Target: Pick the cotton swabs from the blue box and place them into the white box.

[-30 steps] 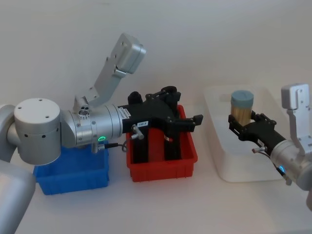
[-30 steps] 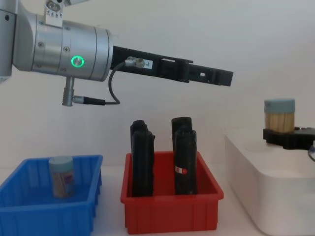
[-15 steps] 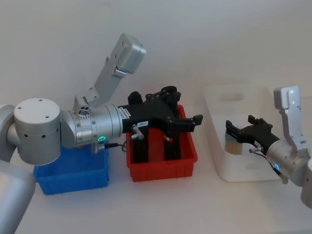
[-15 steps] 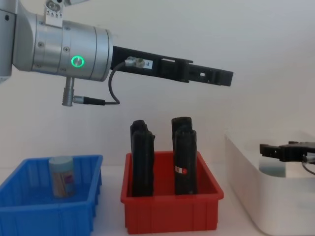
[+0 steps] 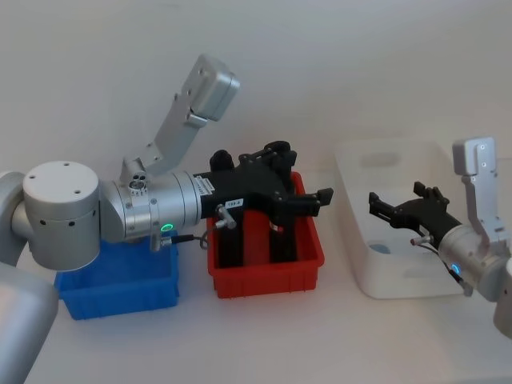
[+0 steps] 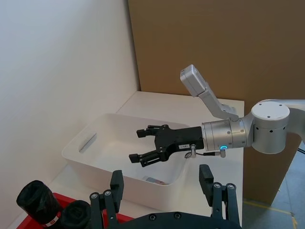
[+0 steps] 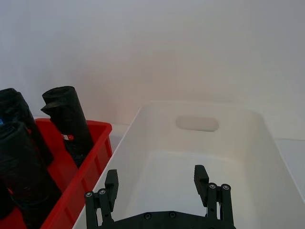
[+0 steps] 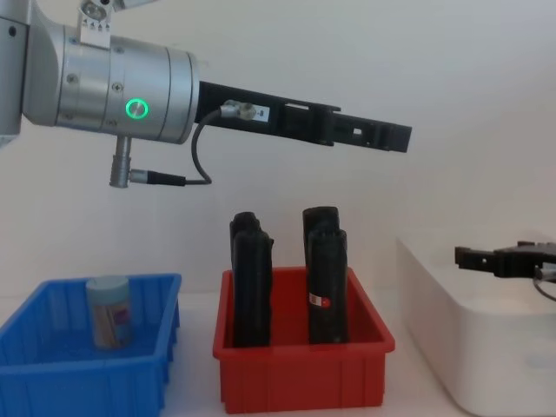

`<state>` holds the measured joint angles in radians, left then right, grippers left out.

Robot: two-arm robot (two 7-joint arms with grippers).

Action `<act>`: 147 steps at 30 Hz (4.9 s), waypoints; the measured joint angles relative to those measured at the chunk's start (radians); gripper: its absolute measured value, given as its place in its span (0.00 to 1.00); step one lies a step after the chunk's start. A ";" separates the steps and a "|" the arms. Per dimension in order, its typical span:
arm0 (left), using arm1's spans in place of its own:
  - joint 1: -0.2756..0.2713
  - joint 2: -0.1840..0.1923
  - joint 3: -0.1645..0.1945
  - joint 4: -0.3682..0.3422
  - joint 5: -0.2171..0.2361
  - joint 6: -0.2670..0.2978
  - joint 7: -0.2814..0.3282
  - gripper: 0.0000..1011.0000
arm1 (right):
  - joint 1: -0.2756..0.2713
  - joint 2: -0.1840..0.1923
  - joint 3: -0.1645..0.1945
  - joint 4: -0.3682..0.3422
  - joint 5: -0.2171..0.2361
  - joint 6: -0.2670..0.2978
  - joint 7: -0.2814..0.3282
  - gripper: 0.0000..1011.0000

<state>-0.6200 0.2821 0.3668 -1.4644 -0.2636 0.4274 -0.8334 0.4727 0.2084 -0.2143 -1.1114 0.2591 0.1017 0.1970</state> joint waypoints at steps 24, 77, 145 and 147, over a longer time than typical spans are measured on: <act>0.000 0.000 0.000 0.000 0.000 0.000 0.000 0.99 | -0.113 0.041 0.028 -0.224 0.029 -0.138 -0.055 0.99; 0.268 0.070 0.062 -0.114 0.044 -0.289 0.575 0.99 | -0.484 0.129 -0.012 -0.652 0.028 -0.068 -0.131 0.99; 0.383 0.100 0.087 -0.162 0.063 -0.413 0.822 0.99 | -0.431 0.110 -0.010 -0.591 0.024 -0.072 -0.048 0.99; 0.383 0.100 0.087 -0.162 0.063 -0.413 0.822 0.99 | -0.416 0.106 -0.011 -0.573 0.020 -0.073 -0.025 0.99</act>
<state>-0.2372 0.3821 0.4542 -1.6262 -0.2004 0.0139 -0.0110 0.0563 0.3143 -0.2255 -1.6846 0.2793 0.0291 0.1718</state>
